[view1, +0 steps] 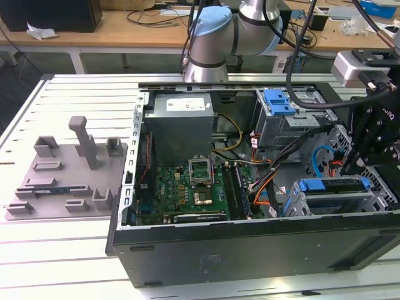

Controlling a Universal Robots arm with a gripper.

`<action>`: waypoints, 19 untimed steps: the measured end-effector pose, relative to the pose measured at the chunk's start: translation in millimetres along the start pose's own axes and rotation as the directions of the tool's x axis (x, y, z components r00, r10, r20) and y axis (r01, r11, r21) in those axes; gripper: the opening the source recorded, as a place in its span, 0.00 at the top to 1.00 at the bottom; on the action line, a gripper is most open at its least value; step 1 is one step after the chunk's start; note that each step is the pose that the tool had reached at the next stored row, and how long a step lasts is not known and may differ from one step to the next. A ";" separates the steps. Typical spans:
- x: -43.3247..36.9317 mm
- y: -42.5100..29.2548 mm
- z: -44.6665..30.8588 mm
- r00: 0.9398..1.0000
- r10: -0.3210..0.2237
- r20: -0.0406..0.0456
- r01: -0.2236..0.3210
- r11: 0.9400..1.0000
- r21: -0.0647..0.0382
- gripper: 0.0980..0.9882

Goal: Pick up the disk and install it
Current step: 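Insert the first disk wire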

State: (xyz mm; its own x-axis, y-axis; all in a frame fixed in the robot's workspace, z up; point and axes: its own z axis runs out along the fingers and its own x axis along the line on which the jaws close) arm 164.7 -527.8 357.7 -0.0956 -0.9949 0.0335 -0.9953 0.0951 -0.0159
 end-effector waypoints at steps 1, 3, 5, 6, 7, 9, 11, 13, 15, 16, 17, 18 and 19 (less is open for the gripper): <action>0.4 0.0 0.0 1.000 0.000 0.000 0.000 1.000 0.000 0.93; 1.1 -0.1 0.4 1.000 0.000 0.001 0.000 1.000 0.000 0.93; 1.8 -0.2 0.6 1.000 0.000 0.002 0.000 1.000 0.000 0.93; 2.3 -0.3 0.7 1.000 0.000 0.003 0.000 1.000 0.000 0.93; 2.6 -0.4 0.8 1.000 0.000 0.003 0.000 1.000 0.000 0.93; 3.3 -1.1 0.8 1.000 0.000 0.004 0.000 1.000 0.000 0.93; 3.7 -1.9 0.8 1.000 0.000 0.004 0.000 1.000 0.000 0.93; 3.9 -2.2 0.8 1.000 0.000 0.004 0.000 1.000 0.000 0.93; 4.5 -3.2 0.9 1.000 0.000 0.004 0.000 1.000 0.000 0.93; 4.7 -3.6 0.9 1.000 0.000 0.005 0.000 1.000 -0.001 0.93; 5.1 -4.1 0.9 1.000 0.000 0.005 0.000 1.000 0.000 0.93; 5.3 -4.4 1.0 1.000 0.000 0.005 0.000 1.000 0.000 0.93; 5.4 -4.5 1.0 1.000 0.000 0.005 0.000 1.000 -0.001 0.93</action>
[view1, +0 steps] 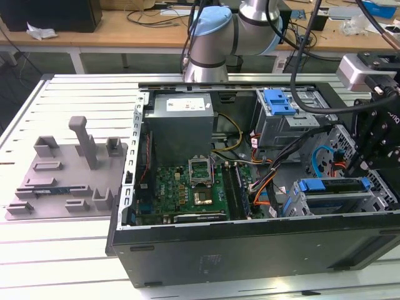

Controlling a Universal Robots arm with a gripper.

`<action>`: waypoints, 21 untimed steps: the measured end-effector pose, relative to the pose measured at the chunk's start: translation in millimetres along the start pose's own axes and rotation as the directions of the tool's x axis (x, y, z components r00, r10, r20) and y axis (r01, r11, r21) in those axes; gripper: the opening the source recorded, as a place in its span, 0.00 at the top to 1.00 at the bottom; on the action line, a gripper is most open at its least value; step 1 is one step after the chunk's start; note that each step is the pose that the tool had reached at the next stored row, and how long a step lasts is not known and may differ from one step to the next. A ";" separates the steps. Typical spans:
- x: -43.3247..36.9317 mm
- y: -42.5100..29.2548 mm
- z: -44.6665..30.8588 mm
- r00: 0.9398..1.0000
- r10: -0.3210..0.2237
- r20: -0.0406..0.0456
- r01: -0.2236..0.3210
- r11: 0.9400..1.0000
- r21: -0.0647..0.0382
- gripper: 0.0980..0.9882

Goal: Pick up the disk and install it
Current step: 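Insert the first disk wire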

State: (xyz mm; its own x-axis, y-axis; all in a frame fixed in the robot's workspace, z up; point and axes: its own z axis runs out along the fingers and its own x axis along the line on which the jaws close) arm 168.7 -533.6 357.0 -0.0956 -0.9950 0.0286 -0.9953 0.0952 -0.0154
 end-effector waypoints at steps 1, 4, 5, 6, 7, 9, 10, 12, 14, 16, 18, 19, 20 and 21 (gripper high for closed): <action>0.2 -0.1 -0.1 1.000 0.000 0.000 0.000 1.000 0.000 0.93; 0.6 -0.1 0.0 1.000 0.000 0.000 0.000 1.000 0.000 0.93; 0.7 -0.2 0.1 1.000 0.000 0.000 0.000 1.000 0.000 0.93; 0.9 -0.2 0.1 1.000 0.000 0.001 0.000 1.000 0.000 0.93; 1.1 -0.2 0.1 1.000 0.000 0.001 0.000 1.000 0.000 0.93; 1.5 -0.3 0.3 1.000 0.000 0.002 0.000 1.000 0.000 0.93; 1.7 -0.2 0.4 1.000 0.000 0.002 0.000 1.000 0.000 0.93; 2.1 -0.3 0.6 1.000 0.000 0.003 0.000 1.000 0.000 0.93; 2.6 -0.3 0.9 1.000 0.000 0.004 0.000 1.000 0.000 0.93; 2.7 -0.3 1.1 1.000 0.000 0.004 0.000 1.000 0.000 0.93; 2.8 -0.3 1.1 1.000 0.000 0.004 0.000 1.000 0.000 0.93; 3.0 -0.3 1.4 1.000 0.000 0.004 0.000 1.000 0.000 0.93; 3.2 -0.3 1.6 1.000 0.000 0.004 0.000 1.000 0.000 0.93; 3.2 -0.3 1.7 1.000 0.000 0.004 0.000 1.000 0.000 0.93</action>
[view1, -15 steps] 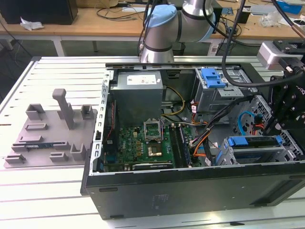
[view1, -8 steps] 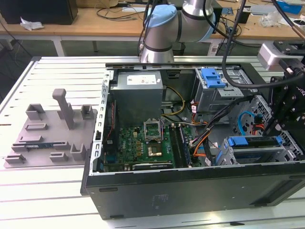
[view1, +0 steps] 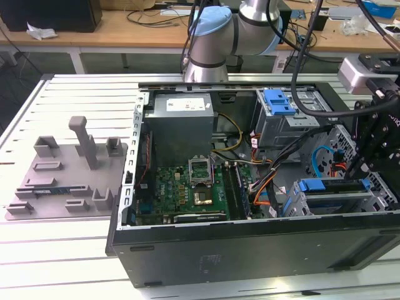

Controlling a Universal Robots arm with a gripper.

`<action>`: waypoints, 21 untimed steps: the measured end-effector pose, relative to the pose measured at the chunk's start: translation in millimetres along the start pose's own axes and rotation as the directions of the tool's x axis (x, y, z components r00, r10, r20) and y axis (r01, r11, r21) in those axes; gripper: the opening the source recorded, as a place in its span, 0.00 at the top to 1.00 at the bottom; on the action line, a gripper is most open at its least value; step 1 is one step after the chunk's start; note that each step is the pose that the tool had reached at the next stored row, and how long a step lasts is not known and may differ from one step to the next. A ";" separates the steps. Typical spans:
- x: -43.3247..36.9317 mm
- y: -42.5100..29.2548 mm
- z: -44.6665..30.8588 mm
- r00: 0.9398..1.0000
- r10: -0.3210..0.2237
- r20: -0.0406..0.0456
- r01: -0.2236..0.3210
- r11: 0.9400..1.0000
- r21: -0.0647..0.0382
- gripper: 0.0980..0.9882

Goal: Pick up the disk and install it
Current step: 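Insert the first disk wire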

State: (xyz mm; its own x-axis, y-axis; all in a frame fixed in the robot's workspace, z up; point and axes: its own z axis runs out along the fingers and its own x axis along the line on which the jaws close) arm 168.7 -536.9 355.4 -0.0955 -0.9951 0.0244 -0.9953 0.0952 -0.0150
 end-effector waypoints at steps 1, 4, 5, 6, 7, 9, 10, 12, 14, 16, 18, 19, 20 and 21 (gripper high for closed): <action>0.0 0.0 0.1 1.000 0.000 0.000 0.000 1.000 0.000 0.93; -0.8 0.1 0.8 1.000 -0.001 0.001 0.001 1.000 0.000 0.93; -1.9 0.3 0.7 1.000 -0.004 0.000 0.004 1.000 0.000 0.93; -2.7 0.4 0.7 1.000 -0.007 0.000 0.007 1.000 0.000 0.93; -3.5 0.4 0.7 1.000 -0.012 0.000 0.012 1.000 0.000 0.93; -3.8 0.3 0.8 1.000 -0.030 0.001 0.030 1.000 0.001 0.93; -3.8 0.3 0.9 0.999 -0.038 0.001 0.038 0.999 0.001 0.93; -3.8 0.3 1.0 0.998 -0.056 0.001 0.056 0.998 0.001 0.93; -3.8 0.4 1.0 0.998 -0.064 0.001 0.064 0.998 0.002 0.93; -3.8 0.4 1.1 0.998 -0.065 0.001 0.065 0.998 0.002 0.93; -3.8 0.4 1.1 0.998 -0.065 0.001 0.065 0.998 0.002 0.93; -3.8 0.4 1.1 0.998 -0.065 0.001 0.065 0.998 0.002 0.93; -3.7 0.4 1.1 0.998 -0.065 0.001 0.065 0.998 0.002 0.93; -3.7 0.4 1.2 0.998 -0.065 0.001 0.065 0.998 0.002 0.93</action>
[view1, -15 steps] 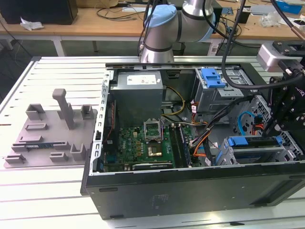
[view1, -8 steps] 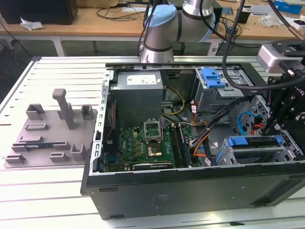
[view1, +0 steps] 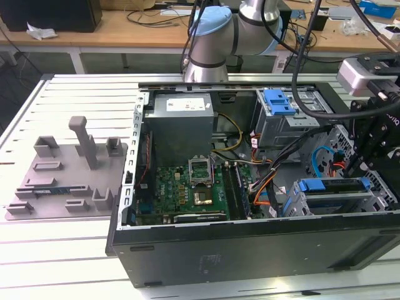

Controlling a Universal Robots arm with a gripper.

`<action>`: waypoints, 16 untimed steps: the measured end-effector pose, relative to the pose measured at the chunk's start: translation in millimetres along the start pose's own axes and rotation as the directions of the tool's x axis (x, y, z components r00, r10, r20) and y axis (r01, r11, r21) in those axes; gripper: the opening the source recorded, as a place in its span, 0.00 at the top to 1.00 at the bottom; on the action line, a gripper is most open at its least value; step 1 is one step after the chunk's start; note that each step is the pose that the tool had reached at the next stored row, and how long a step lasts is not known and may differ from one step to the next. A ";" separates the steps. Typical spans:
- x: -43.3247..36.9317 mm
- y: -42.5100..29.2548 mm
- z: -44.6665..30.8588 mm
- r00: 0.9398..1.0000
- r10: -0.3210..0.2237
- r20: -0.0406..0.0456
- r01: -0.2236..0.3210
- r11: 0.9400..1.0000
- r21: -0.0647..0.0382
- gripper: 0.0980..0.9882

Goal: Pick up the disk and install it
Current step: 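Insert the first disk wire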

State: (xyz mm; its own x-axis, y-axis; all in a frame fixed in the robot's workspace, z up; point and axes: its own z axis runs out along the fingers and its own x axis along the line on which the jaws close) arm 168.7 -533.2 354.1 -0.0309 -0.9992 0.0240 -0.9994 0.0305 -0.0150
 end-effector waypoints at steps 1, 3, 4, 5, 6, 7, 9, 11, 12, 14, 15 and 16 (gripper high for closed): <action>0.0 0.0 0.0 1.000 0.000 0.000 0.000 1.000 0.000 0.93; 0.1 0.0 0.0 1.000 0.000 0.000 0.000 1.000 0.000 0.93; 0.1 0.0 0.0 1.000 0.000 0.000 0.000 1.000 0.000 0.93; 0.1 0.0 0.1 1.000 0.000 0.000 0.000 1.000 0.000 0.93; 0.1 0.0 0.1 1.000 0.000 0.000 0.000 1.000 0.000 0.93; 0.1 0.0 0.2 1.000 0.000 0.000 0.000 1.000 0.000 0.93; 0.0 0.3 4.5 1.000 0.000 0.000 0.000 1.000 0.000 0.93; -0.1 0.4 7.0 1.000 0.000 0.000 0.000 1.000 0.000 0.93; -0.1 0.4 7.2 1.000 0.000 0.000 0.000 1.000 0.000 0.93; -0.1 0.4 8.2 1.000 0.000 0.000 0.000 1.000 0.000 0.93; -0.1 0.4 9.1 1.000 0.000 0.000 0.000 1.000 0.000 0.93; -0.1 0.4 9.2 1.000 0.000 0.000 0.000 1.000 0.000 0.93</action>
State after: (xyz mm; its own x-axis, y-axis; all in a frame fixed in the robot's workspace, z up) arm 168.4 -533.3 344.9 -0.0309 -0.9992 0.0242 -0.9994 0.0305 -0.0150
